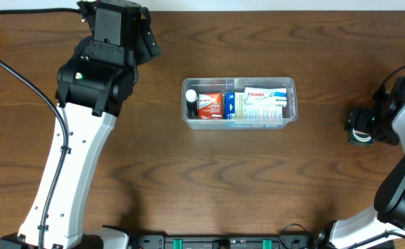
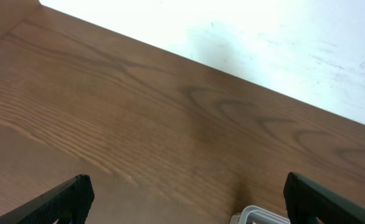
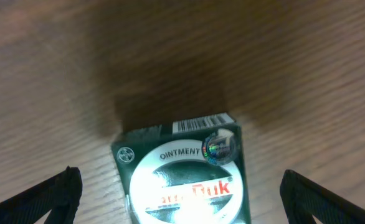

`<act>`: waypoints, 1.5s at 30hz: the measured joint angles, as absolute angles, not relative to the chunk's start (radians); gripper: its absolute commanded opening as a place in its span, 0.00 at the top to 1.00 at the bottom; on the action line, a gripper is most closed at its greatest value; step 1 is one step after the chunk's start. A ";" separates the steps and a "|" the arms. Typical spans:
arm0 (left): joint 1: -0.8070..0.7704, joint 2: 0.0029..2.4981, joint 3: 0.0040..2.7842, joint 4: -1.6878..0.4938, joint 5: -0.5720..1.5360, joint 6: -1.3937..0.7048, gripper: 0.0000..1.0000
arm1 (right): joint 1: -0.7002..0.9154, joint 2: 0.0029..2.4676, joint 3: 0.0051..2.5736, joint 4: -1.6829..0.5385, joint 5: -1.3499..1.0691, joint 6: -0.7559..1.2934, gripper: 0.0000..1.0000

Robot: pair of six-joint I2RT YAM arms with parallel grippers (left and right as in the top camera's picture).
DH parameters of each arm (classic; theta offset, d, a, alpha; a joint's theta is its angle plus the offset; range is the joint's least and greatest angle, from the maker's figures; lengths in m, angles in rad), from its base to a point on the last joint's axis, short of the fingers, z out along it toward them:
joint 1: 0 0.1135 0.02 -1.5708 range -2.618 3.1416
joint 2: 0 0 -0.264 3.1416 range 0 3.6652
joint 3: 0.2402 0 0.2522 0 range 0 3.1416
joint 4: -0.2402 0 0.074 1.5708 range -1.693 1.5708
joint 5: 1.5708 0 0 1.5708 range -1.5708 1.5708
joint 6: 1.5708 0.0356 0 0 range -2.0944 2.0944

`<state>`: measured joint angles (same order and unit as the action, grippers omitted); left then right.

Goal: Pack container
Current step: 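Lower the right gripper and grasp the Zam-Buk tin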

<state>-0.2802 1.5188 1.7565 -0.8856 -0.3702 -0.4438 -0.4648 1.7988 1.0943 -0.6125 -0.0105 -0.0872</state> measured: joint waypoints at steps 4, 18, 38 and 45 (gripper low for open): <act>-0.280 1.518 1.757 -0.886 -0.370 -0.444 0.02 | -0.466 1.802 1.001 -0.496 -0.011 -0.088 0.01; -0.280 1.519 1.757 -0.886 -0.370 -0.444 0.02 | -0.451 1.802 0.979 -0.408 -0.132 -0.085 0.11; -0.280 1.518 1.757 -0.886 -0.370 -0.443 0.02 | -0.410 1.802 0.971 -0.398 -0.128 -0.219 0.20; -0.280 1.518 1.757 -0.886 -0.370 -0.443 0.02 | -0.410 1.802 0.965 -0.398 -0.086 -0.255 0.27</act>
<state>-0.2802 1.5185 1.7565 -0.8860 -0.3702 -0.4435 -0.4095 1.8023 0.9646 -0.3985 -0.0856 -0.2550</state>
